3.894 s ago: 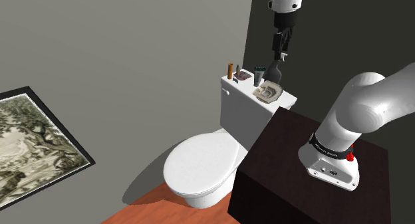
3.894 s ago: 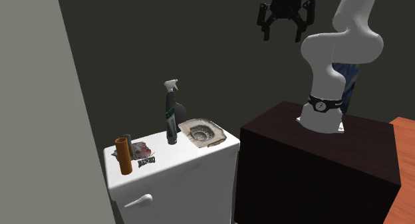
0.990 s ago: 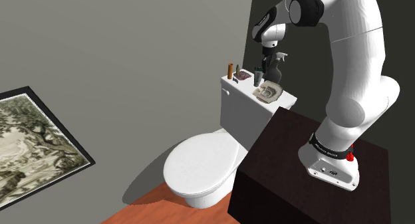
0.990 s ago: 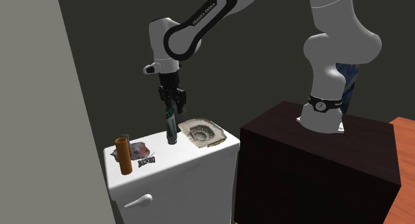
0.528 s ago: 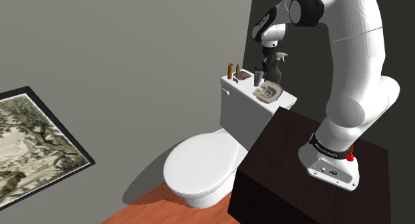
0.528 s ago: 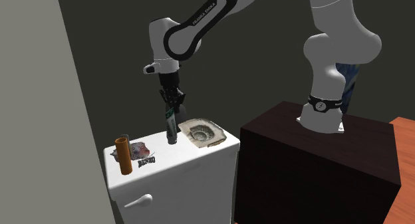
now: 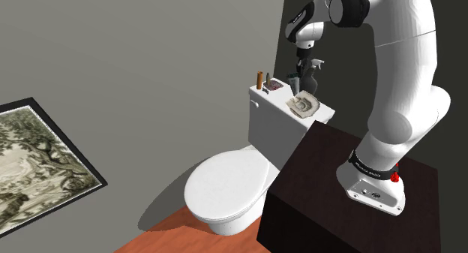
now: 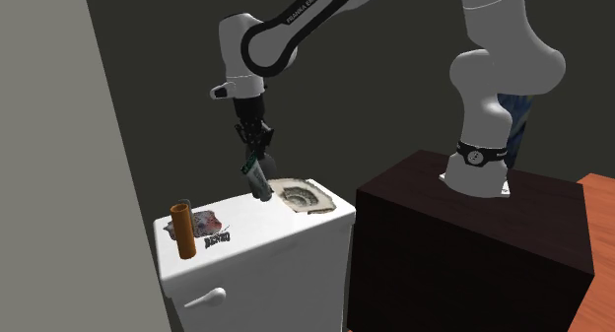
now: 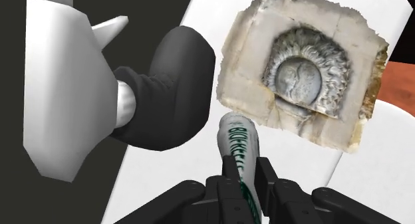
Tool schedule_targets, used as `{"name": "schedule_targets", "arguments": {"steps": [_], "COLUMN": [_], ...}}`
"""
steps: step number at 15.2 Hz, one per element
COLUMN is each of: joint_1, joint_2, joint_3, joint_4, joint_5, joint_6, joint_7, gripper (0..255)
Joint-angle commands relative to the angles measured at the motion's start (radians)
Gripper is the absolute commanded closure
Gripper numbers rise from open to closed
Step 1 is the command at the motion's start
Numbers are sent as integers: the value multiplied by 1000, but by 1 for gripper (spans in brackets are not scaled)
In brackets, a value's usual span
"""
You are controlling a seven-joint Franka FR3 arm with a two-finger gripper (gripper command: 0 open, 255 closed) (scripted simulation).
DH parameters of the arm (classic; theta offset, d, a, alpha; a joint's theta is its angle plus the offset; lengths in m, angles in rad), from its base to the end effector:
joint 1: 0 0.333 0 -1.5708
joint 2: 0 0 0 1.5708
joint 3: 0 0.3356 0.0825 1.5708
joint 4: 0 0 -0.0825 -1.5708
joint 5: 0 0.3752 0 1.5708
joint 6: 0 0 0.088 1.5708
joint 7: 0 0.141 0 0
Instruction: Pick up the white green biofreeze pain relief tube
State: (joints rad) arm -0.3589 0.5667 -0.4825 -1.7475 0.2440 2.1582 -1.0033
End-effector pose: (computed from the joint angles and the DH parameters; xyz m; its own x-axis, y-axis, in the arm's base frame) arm 0.4653 -0.4581 0.2601 0.9930 0.0724 -0.0936 0.0696 -0.9970 -0.0329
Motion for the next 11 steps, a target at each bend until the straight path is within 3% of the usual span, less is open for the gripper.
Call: {"name": "schedule_targets", "arguments": {"steps": [1, 11], "joint_1": [5, 18], "joint_2": [-19, -77], "joint_3": [-6, -26], "joint_4": [-2, 26], "joint_5": [-9, -40], "joint_6": [-16, -98], "joint_7": [3, 19], "gripper": [255, 255]}}
